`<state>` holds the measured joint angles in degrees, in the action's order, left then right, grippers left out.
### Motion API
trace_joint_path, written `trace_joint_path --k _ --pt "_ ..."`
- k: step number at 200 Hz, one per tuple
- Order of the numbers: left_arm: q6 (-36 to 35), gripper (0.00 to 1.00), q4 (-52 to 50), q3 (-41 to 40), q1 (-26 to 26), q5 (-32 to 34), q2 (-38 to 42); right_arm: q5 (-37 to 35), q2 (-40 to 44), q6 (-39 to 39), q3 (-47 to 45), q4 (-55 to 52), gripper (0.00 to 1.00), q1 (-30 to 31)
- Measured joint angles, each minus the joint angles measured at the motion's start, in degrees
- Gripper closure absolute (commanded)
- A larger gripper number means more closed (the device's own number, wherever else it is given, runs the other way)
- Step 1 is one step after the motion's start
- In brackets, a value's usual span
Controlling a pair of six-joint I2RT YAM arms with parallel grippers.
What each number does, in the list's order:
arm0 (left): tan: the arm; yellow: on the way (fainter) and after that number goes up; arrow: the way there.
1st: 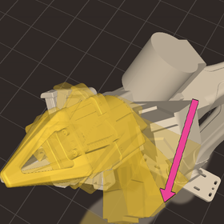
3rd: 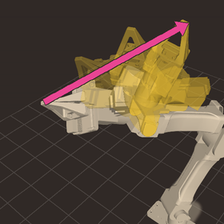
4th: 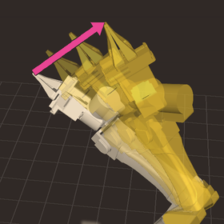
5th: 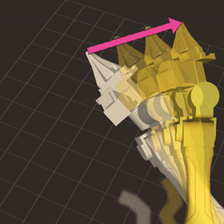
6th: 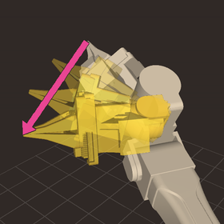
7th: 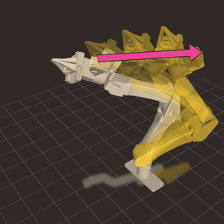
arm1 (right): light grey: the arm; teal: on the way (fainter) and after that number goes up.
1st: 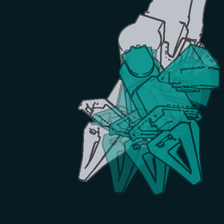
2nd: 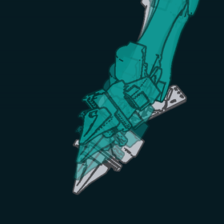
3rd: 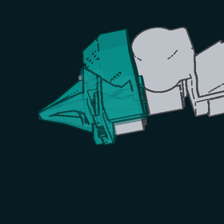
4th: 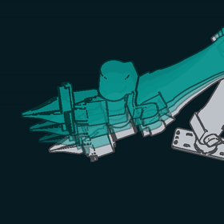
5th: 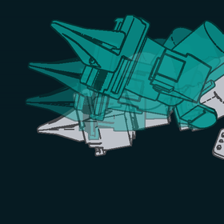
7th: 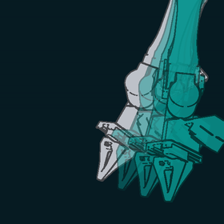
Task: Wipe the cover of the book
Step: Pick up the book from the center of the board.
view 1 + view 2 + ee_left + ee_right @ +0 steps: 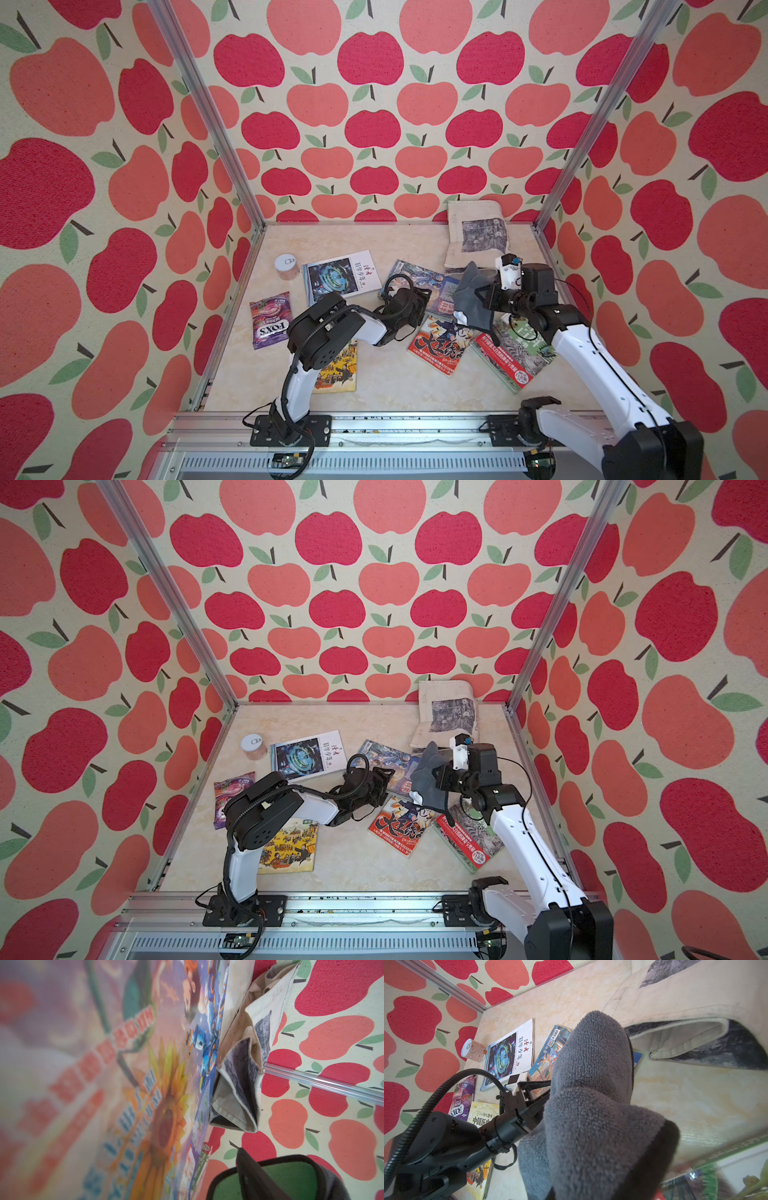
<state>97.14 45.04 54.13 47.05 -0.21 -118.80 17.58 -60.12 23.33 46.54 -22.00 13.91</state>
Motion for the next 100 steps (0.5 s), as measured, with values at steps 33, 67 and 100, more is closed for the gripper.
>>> trace_joint_path --k 33,67,100 --pt "-5.01 0.63 1.6 -0.7 -1.7 -1.77 -1.31 0.11 0.37 0.0 -0.02 -0.04 1.0 -0.07" --pt "-11.43 0.77 2.1 -3.32 -3.43 -5.88 -0.42 0.15 0.74 0.0 -0.07 -0.04 1.0 -0.07" --pt "-20.85 0.96 -1.88 -4.07 -6.95 -14.95 3.63 0.15 0.74 -0.04 -0.09 -0.13 1.0 -0.07"
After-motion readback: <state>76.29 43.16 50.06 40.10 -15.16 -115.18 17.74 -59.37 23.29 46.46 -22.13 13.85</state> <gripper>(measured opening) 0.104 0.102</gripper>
